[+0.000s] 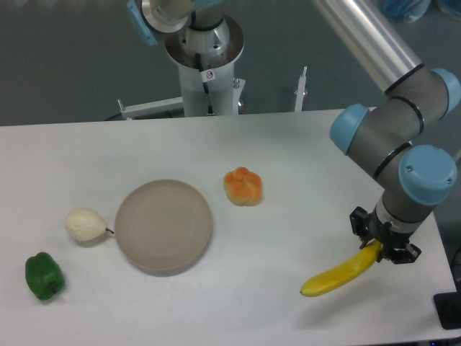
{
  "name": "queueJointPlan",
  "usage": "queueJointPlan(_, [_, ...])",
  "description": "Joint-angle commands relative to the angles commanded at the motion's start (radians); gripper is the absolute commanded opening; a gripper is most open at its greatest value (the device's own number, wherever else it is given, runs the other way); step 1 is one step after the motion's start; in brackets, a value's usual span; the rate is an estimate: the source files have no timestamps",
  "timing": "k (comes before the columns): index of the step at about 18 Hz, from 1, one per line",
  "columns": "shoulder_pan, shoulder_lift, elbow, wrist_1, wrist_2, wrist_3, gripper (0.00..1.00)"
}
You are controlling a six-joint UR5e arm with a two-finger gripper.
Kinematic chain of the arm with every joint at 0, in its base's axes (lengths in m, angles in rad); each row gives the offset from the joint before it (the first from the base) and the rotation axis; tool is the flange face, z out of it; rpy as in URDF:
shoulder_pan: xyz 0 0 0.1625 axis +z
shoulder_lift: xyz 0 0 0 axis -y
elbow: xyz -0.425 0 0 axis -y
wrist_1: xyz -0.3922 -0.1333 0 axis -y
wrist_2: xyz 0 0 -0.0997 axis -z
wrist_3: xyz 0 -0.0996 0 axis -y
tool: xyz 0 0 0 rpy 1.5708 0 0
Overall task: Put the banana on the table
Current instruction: 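Carry the yellow banana in the gripper toward the orange roll and lower it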
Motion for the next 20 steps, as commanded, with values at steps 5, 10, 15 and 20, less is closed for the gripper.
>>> queueJointPlan(5, [-0.005, -0.002, -0.005, 0.000, -0.001, -0.006, 0.06])
queueJointPlan(10, [-0.008, 0.000, -0.011, 0.002, -0.005, -0.008, 0.06])
queueJointPlan(15, [-0.069, 0.052, -0.173, 0.217, -0.002, -0.020, 0.07])
queueJointPlan(20, [-0.100, 0.139, -0.354, 0.368, -0.034, -0.015, 0.08])
